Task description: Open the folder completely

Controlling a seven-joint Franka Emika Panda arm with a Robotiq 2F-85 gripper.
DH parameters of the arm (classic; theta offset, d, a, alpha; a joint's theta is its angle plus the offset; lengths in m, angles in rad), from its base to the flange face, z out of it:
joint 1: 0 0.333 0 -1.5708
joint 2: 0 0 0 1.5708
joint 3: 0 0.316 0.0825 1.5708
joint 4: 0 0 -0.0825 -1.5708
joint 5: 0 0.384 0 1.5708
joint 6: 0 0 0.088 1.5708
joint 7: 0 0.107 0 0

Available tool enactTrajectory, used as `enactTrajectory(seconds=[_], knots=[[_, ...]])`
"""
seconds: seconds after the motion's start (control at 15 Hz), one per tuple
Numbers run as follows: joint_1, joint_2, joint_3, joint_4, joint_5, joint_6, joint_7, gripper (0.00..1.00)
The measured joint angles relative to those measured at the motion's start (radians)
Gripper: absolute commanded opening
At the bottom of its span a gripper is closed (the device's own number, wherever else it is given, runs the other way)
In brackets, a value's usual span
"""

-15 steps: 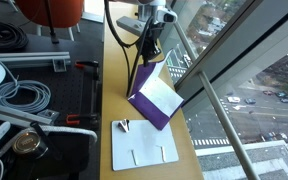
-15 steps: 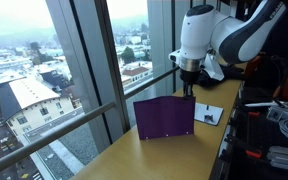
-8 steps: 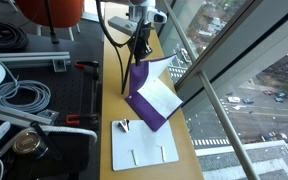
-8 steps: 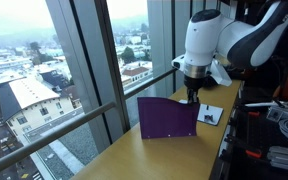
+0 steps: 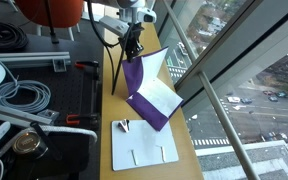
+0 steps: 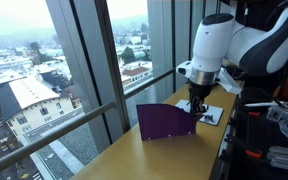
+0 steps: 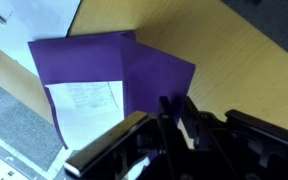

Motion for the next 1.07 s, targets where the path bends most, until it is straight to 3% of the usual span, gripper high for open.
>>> enactTrajectory(seconds=[0.47, 0.73, 1.07], knots=[[-0.013, 0.0, 0.029, -0.039, 0.133, 0.013, -0.107, 0.99], [-0.037, -0.001, 0.052, -0.041, 0.234, 0.013, -0.198, 1.0], [-0.112, -0.017, 0.102, -0.022, 0.44, 0.013, -0.377, 1.0]])
